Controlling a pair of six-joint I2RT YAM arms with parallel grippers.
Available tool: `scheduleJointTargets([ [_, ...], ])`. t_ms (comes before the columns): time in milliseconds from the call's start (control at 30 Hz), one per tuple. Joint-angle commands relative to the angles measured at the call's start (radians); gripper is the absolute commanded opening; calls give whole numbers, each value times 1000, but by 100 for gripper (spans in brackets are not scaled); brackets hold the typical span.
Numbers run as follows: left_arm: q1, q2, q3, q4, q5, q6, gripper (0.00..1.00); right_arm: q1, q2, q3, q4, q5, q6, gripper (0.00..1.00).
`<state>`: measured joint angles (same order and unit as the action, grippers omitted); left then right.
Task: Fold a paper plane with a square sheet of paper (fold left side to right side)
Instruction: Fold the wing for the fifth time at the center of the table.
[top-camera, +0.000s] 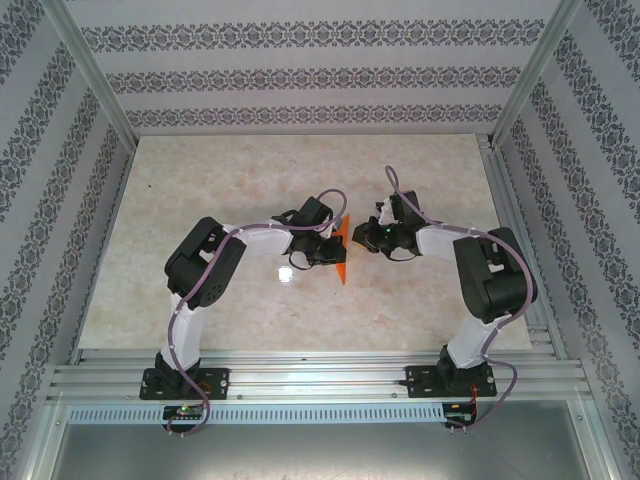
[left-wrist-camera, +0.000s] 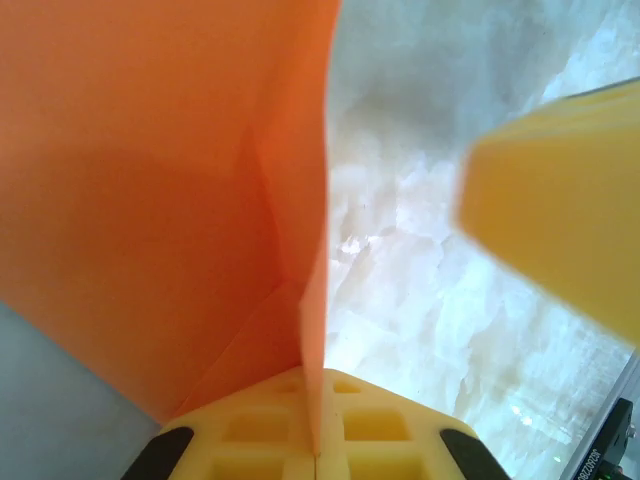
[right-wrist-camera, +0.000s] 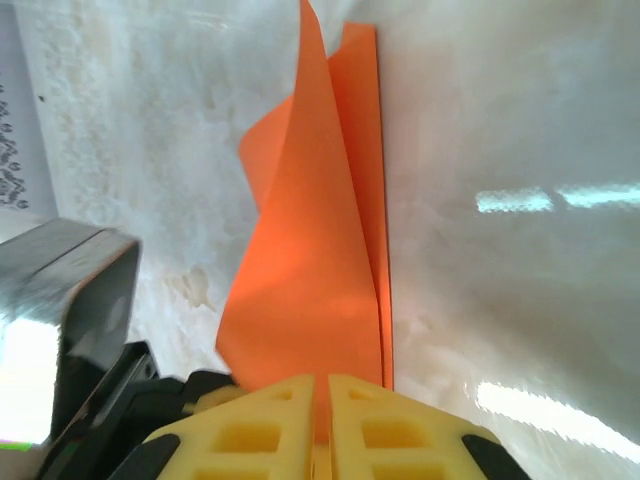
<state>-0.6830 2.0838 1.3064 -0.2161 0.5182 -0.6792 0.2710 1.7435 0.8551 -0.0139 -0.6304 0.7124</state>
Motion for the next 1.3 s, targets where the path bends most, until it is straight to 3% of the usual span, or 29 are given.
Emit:
scheduleJointTargets([
  [0, -4, 22, -13, 55, 7, -23, 4, 5, -60, -69, 13, -51, -41, 10],
  [367, 23, 53, -10, 114, 53, -57, 2, 51, -137, -295, 298, -118, 40, 5],
  [733, 45, 59, -37, 145, 55, -64, 0, 91, -94, -327, 389, -121, 81, 4],
  [1267, 58, 54, -91, 204, 72, -63, 0, 64, -61, -347, 473, -92, 145, 4],
])
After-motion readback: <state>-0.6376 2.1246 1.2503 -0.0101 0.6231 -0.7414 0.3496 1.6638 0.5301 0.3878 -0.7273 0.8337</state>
